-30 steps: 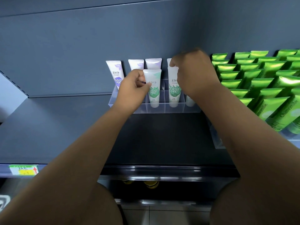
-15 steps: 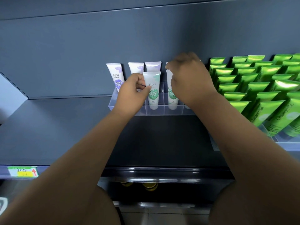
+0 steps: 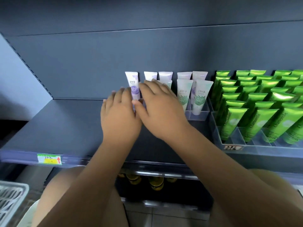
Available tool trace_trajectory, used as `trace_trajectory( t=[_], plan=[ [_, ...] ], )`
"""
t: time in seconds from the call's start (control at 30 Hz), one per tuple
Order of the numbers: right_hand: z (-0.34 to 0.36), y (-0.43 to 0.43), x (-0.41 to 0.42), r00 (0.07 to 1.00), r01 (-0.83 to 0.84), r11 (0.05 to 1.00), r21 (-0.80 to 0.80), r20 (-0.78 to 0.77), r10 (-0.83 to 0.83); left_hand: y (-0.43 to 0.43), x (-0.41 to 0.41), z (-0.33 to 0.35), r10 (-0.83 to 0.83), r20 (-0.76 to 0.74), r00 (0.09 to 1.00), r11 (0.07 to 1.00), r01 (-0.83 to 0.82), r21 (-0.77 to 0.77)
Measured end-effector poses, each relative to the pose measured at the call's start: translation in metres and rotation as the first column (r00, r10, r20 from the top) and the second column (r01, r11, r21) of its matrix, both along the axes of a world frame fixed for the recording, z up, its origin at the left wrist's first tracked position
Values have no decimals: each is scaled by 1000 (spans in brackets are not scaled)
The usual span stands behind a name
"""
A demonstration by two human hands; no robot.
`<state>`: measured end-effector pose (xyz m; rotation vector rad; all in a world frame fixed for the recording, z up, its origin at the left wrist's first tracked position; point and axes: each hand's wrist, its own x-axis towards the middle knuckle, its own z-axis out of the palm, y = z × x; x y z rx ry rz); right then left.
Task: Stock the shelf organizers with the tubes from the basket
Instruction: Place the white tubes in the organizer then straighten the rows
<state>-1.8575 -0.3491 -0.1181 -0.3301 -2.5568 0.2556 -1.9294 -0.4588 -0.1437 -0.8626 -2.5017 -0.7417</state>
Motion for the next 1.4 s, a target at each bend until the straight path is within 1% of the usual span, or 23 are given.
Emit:
trace_trajectory(
  t=[0.07, 0.13, 0.23, 0.33, 0.4, 0.5, 0.57, 0.6, 0.7, 0.77, 0.9, 1.0, 1.07, 1.13, 1.23, 1.27, 1.33, 1.4],
  plan=[
    [4, -29, 2, 999, -43, 999, -31, 22, 43, -30, 9, 5, 95, 35, 995, 993, -92, -72],
    [7, -61, 5, 995, -99, 994, -53, 18, 100, -67, 18, 4, 195, 58, 979, 979, -190, -78],
    [5, -109, 6, 984, -176, 982, -72, 13, 178, -132, 27, 2, 340, 18, 940, 935, -336, -111],
    [0, -162, 2, 962, -273, 957, -100, 6, 274, -203, 41, -3, 500, 12, 866, 862, -496, -108],
    [-6, -199, 0, 932, -361, 928, -87, -5, 362, -250, 54, -12, 591, 24, 806, 804, -586, -100],
    [-22, -251, -2, 891, -452, 891, -49, 28, 453, -312, 77, -31, 697, 75, 713, 715, -682, -152],
    [-37, -285, -2, 858, -506, 862, -29, 80, 507, -345, 91, -46, 754, 92, 650, 653, -730, -200],
    [-47, -300, -1, 834, -538, 843, -24, 129, 536, -359, 97, -55, 771, 96, 629, 633, -744, -214],
    [-85, -334, 1, 709, -647, 762, -35, 342, 617, -388, 109, -86, 801, 117, 587, 596, -764, -246],
    [-111, -347, 0, 624, -684, 726, -63, 464, 628, -402, 113, -111, 821, 177, 542, 569, -762, -309],
    [-156, -357, -12, 526, -661, 740, -127, 624, 578, -416, 119, -165, 841, 319, 437, 540, -723, -432],
    [-179, -358, -25, 461, -620, 771, -147, 726, 510, -416, 117, -206, 806, 462, 370, 578, -662, -478],
    [-193, -361, -37, 424, -594, 787, -165, 768, 480, -414, 112, -234, 773, 558, 302, 605, -616, -505],
    [-210, -366, -49, 406, -573, 794, -204, 771, 491, -410, 105, -260, 731, 646, 219, 633, -572, -523],
    [-242, -375, -63, 386, -430, 814, -391, 735, 557, -405, 92, -295, 657, 750, 81, 664, -533, -524],
    [-254, -377, -67, 374, -380, 820, -428, 740, 560, -402, 86, -306, 632, 774, 38, 671, -527, -522],
    [-285, -380, -78, 365, -301, 844, -443, 765, 531, -397, 72, -328, 580, 813, -49, 676, -528, -514],
    [-314, -380, -92, 385, -228, 870, -437, 781, 492, -391, 58, -348, 516, 845, -142, 673, -543, -503]
  ],
)
